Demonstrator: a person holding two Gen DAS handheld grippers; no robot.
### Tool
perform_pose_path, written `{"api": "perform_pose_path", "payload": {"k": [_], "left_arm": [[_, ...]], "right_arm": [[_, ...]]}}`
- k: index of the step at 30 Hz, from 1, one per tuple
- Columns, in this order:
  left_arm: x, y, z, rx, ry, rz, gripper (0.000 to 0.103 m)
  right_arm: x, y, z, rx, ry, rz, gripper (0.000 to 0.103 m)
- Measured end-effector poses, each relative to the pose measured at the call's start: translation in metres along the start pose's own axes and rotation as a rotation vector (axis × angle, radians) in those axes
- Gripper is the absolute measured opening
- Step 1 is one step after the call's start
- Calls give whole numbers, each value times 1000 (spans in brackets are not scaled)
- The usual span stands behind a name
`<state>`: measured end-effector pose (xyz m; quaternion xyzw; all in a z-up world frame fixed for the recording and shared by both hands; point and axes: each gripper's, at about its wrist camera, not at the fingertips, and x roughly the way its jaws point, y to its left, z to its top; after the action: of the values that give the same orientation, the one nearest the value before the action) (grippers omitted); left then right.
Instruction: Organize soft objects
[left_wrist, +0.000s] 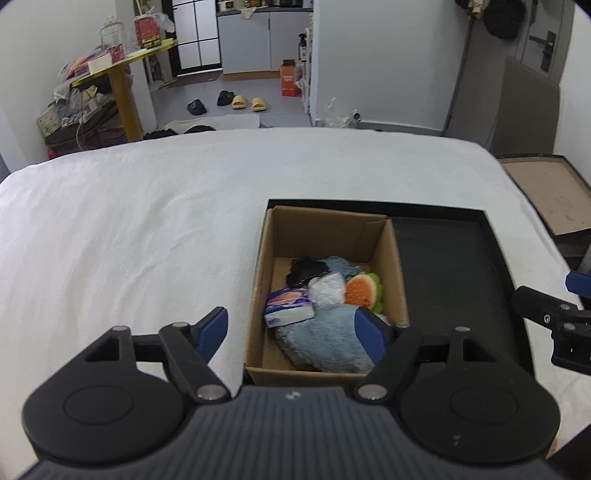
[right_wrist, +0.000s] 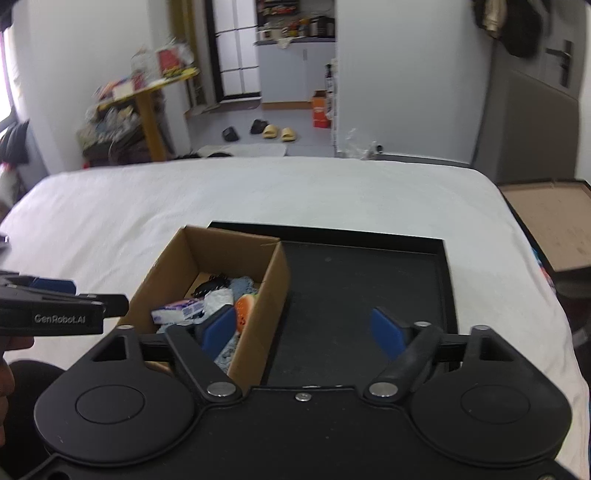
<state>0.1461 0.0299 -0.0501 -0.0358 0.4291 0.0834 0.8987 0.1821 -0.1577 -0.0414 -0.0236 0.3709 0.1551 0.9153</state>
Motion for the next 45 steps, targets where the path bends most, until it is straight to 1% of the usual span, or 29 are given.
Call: {"api": "perform_pose_path", "payload": {"k": [3,7,9,12,14,16,17,18,20,23,26,28,30,33,36,40,45], "left_arm": [[-15,-4,3,6,-19,-23,75],[-32,-12,3,10,-34,-74,75],[-40,-16,2,18,-40,-77,75],[-52,-20,-2,27,-46,-85,75],[-60,-21,-4,31,-49,-86,76],[-67,-22,-6,38,-56,-101,77],[-71,-23,-6,46,-58,-107,78],[-74,-24,-7,56,-61,-111,80],[-82,-23,-8,55,-70,-113,86],[-93,-21,-9,49,-82,-115,92],[-102,-19,-13,67,-83,-108,96],[-108,-17,-15,70,-84,-103,97],[-114,-13,-18,61,-90,-113,98],[-122,-8,-21,42,-88,-123,99],[-132,-2,-23,27,-109,-114,99],[-140,1,-25,23,-111,-108,102],[-149,1,-32,22,-118,-101,102]], "right_arm": [[-12,-7,0,21,-21,-19,89],[-29,-19,-3,77,-53,-3,88],[-36,-23,-5,81,-68,-6,85],[-46,-30,-7,104,-82,-2,85],[-54,-37,-10,138,-86,-9,87],[-61,-41,-10,162,-77,-25,92],[-66,-43,-12,167,-80,-28,100],[-72,-45,-13,176,-92,-32,103],[-83,-47,-13,181,-100,-48,103],[-94,-53,-16,206,-89,-72,103],[-105,-54,-18,213,-95,-95,103],[-110,-53,-20,218,-92,-102,103],[-115,-51,-21,228,-91,-96,103],[-119,-47,-23,238,-82,-113,103],[-124,-47,-26,261,-64,-121,103],[-130,-43,-28,266,-57,-139,103],[-137,-40,-30,275,-53,-146,103]]}}
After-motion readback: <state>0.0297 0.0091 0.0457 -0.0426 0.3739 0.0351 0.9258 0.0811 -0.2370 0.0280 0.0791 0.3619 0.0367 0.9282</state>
